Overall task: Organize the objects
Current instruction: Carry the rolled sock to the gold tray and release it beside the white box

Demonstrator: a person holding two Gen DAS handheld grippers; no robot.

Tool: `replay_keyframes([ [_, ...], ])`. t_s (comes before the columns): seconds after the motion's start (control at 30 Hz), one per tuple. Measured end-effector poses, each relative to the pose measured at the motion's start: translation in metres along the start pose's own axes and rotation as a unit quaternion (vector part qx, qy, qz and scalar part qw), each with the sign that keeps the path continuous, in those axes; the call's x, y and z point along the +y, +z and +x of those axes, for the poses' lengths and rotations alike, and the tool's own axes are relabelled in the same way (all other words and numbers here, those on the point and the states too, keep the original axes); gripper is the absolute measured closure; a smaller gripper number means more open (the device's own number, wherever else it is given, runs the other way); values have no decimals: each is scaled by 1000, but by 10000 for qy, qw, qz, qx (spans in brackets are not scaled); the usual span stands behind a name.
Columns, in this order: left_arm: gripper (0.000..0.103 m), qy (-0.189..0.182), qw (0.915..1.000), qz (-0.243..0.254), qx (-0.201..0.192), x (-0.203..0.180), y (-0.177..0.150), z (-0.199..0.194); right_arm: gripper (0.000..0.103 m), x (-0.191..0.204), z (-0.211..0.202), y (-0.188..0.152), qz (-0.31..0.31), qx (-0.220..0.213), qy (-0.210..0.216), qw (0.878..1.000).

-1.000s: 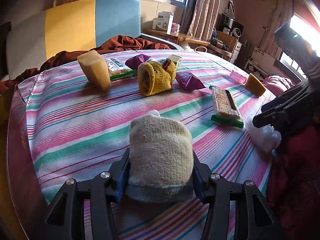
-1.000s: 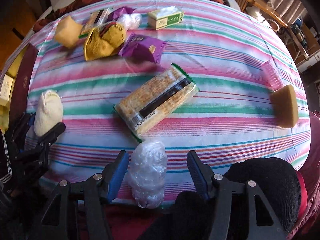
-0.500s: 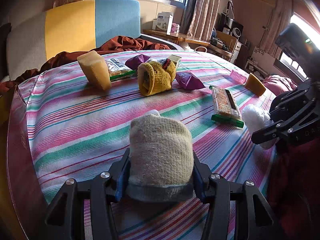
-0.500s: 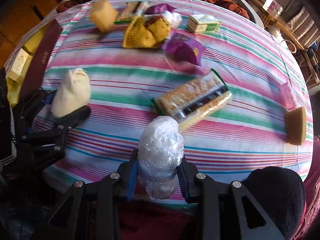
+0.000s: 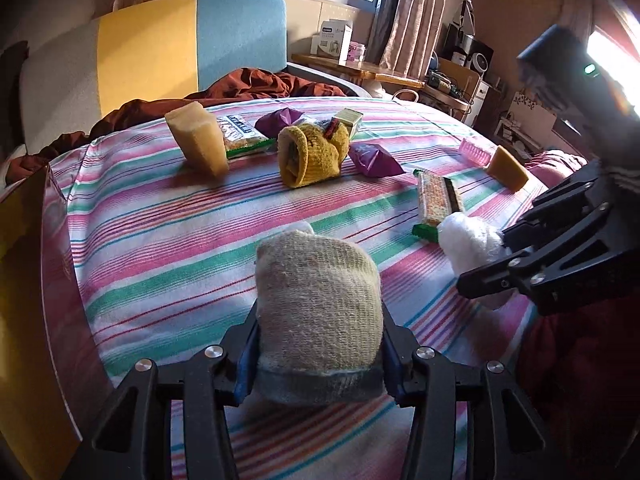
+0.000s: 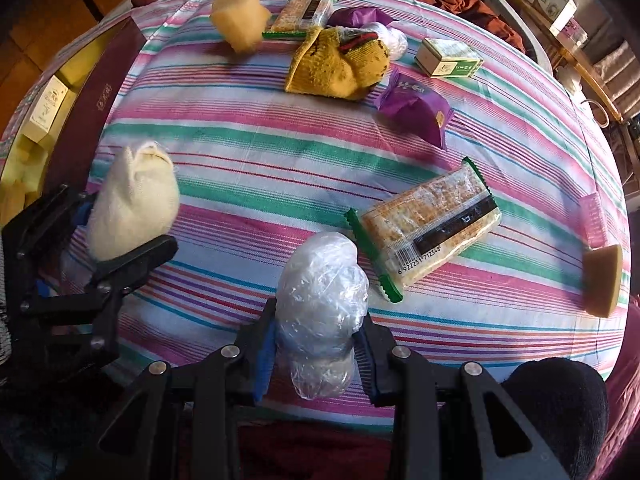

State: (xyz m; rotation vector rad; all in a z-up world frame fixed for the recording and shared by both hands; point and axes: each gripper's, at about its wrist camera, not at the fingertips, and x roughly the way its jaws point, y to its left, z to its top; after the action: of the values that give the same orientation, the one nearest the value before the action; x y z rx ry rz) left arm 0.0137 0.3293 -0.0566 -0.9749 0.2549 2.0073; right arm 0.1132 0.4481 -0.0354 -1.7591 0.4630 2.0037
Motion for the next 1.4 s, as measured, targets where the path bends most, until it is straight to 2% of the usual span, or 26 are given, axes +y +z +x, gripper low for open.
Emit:
replay_keyframes([
  [0.17, 52, -85, 9998, -97, -182, 3, 2, -38, 69, 12, 4, 0, -356, 235, -306, 9986],
  [0.37, 52, 223, 9969, -671, -355, 45, 7, -84, 69, 13, 5, -3, -451, 332, -249, 9981],
  [0.47, 52, 568, 9919, -1036, -476, 80, 4, -112, 69, 12, 1, -6, -403, 264, -254, 9985],
  [0.53, 52, 923, 9863, -1264, -524, 107, 1, -130, 69, 11, 0, -7, -389, 230, -265, 9986],
  [0.73, 52, 2020, 9630, -1740, -391, 187, -28, -168, 69, 10, -4, -11, -407, 187, -243, 9987],
  [0.87, 51, 2444, 9455, -2145, -152, 229, -47, -172, 69, 9, -6, -13, -411, 192, -231, 9987],
  [1.0, 51, 2599, 9359, -2377, 63, 253, -58, -165, 69, 7, -9, -15, -396, 201, -246, 9987],
  [1.23, 50, 2682, 9280, -2570, 301, 270, -75, -153, 69, 7, -12, -17, -454, 238, -308, 9982],
  [1.33, 49, 2691, 9305, -2470, 271, 267, -76, -150, 69, 6, -14, -18, -465, 238, -304, 9982],
  [1.4, 42, 2654, 9321, -2453, 246, 266, -76, -150, 69, 4, -15, -18, -473, 220, -302, 9982],
])
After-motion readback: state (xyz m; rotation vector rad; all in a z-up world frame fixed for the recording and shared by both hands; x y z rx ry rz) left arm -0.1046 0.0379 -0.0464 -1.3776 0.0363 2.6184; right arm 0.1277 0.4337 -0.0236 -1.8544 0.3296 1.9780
